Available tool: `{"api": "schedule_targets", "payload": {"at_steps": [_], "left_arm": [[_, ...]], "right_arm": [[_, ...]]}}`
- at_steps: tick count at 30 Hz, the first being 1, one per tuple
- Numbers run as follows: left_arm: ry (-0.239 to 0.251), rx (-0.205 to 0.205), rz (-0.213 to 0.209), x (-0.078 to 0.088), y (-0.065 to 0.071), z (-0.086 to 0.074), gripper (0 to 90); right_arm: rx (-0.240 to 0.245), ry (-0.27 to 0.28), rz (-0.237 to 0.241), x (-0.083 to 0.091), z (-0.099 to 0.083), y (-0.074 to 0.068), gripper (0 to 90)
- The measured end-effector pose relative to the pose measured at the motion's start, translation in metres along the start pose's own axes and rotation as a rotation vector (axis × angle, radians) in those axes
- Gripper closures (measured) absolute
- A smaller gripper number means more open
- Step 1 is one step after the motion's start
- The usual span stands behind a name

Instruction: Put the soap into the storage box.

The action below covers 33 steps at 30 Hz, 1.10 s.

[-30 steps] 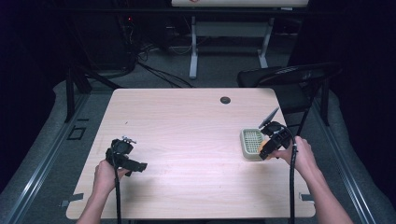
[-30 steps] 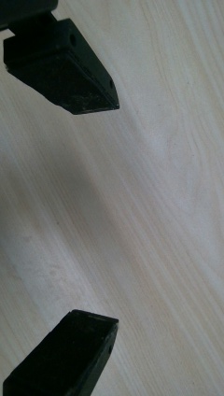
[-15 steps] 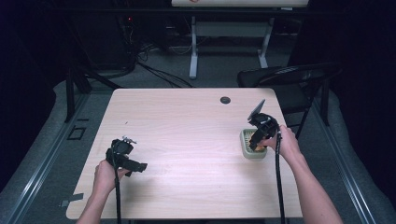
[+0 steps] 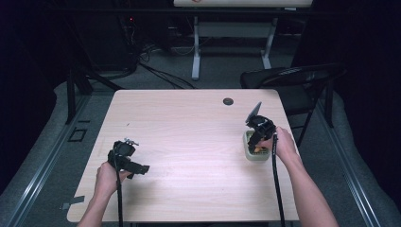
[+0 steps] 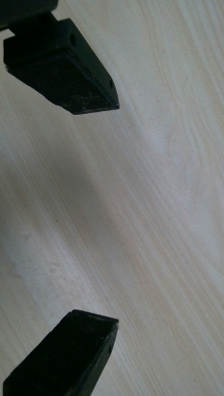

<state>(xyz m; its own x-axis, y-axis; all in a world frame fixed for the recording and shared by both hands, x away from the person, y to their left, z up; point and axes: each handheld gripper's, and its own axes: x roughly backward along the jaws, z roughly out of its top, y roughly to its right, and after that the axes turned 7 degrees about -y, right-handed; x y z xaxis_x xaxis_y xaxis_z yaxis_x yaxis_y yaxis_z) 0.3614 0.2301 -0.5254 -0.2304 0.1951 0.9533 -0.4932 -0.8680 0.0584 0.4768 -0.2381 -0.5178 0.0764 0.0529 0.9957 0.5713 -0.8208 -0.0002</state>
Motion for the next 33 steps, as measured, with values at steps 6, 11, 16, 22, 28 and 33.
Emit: {"api": "schedule_targets", "payload": {"at_steps": [6,11,16,22,28,33], "left_arm": [[0.002,0.0,0.002,0.0,0.001,0.0,0.0],[0.003,0.0,0.001,0.0,0.001,0.0,0.0],[0.001,-0.004,0.0,0.0,0.001,0.0,0.0],[0.002,-0.003,0.002,0.0,0.001,0.0,0.0],[0.007,-0.004,0.005,0.0,0.001,0.0,0.0],[0.006,-0.006,0.006,0.0,0.002,0.001,0.0]], "right_arm": [[-0.02,0.019,-0.02,-0.002,0.0,0.0,26.9],[-0.029,0.057,-0.026,-0.001,-0.002,0.0,23.6],[-0.037,0.081,-0.028,0.007,-0.005,0.001,19.3],[-0.027,0.124,0.016,0.021,-0.019,0.002,12.3],[-0.025,0.189,0.057,0.035,-0.046,-0.003,4.6],[0.006,0.187,0.042,0.044,-0.069,-0.008,0.1]]}}
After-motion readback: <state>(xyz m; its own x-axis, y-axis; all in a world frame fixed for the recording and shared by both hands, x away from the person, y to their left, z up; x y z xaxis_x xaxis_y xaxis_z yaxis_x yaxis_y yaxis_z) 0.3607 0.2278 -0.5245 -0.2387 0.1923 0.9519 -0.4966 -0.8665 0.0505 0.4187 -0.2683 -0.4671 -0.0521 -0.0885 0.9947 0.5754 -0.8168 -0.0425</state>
